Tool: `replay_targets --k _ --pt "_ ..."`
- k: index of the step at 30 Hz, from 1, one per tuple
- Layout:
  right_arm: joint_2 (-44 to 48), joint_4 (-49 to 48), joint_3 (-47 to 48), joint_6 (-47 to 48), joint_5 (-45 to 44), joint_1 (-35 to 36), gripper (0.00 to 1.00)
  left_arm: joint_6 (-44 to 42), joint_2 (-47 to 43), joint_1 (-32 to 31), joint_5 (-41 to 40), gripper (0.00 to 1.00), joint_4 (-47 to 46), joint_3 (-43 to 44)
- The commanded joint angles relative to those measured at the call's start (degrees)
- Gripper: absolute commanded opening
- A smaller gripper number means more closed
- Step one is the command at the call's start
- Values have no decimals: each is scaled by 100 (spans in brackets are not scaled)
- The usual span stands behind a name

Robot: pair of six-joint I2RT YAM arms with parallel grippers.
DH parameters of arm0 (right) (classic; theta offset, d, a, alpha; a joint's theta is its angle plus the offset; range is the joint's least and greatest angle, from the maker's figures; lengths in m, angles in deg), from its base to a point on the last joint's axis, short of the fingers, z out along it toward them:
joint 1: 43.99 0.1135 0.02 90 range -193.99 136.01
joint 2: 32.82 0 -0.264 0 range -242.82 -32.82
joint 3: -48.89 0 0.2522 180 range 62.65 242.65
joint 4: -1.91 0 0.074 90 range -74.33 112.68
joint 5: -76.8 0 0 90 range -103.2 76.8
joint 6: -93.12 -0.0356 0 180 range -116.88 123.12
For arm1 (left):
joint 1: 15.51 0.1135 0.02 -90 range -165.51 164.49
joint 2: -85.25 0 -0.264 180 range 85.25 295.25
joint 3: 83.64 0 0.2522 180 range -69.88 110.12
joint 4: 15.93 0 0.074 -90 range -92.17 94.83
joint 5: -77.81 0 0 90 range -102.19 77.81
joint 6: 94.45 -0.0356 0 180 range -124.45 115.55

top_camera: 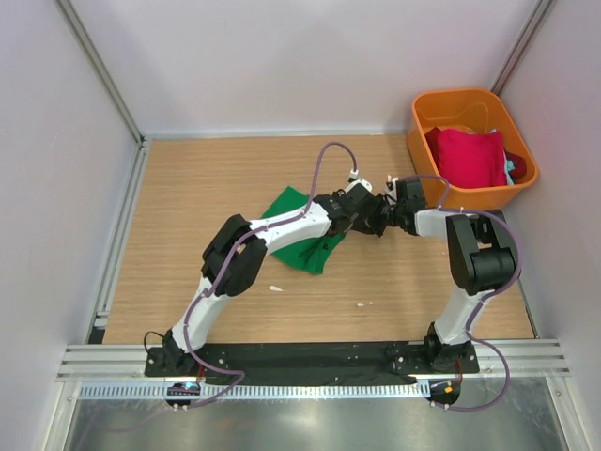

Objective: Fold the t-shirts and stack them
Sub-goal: Fold the tshirt

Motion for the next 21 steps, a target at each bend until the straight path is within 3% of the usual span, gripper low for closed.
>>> replay_targets --k 1,10,21 --pt "-97 -449 117 -184 86 89 4 6 -425 43 -72 0 16 309" --pt "-694 -924 425 -413 165 212 4 147 -478 96 7 0 105 380" --pt "-536 -951 390 -466 33 282 2 226 -381 166 174 0 184 766"
